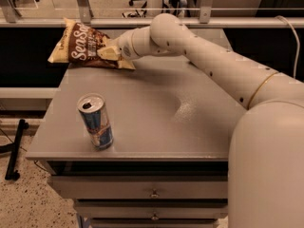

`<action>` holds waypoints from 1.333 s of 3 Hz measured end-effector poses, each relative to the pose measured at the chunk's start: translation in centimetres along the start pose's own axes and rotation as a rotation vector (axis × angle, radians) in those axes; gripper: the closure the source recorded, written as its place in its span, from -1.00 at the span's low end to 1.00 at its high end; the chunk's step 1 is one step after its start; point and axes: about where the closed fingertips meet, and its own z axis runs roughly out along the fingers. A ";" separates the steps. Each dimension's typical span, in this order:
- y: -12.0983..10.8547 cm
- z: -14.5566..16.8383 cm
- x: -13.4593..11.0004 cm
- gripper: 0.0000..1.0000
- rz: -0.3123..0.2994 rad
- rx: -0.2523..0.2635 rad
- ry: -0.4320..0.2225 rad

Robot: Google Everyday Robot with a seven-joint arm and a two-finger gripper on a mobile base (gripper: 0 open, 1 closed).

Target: Move brown chip bag near redbull can

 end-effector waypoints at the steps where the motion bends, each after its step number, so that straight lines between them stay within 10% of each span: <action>1: 0.2 0.2 0.0 -0.74 0.000 -0.005 0.001; 4: -1.6 -1.6 -1.6 -1.00 -0.051 0.019 0.008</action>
Offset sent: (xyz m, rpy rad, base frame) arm 0.0043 -0.0073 0.0089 -0.0174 -0.0212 0.0060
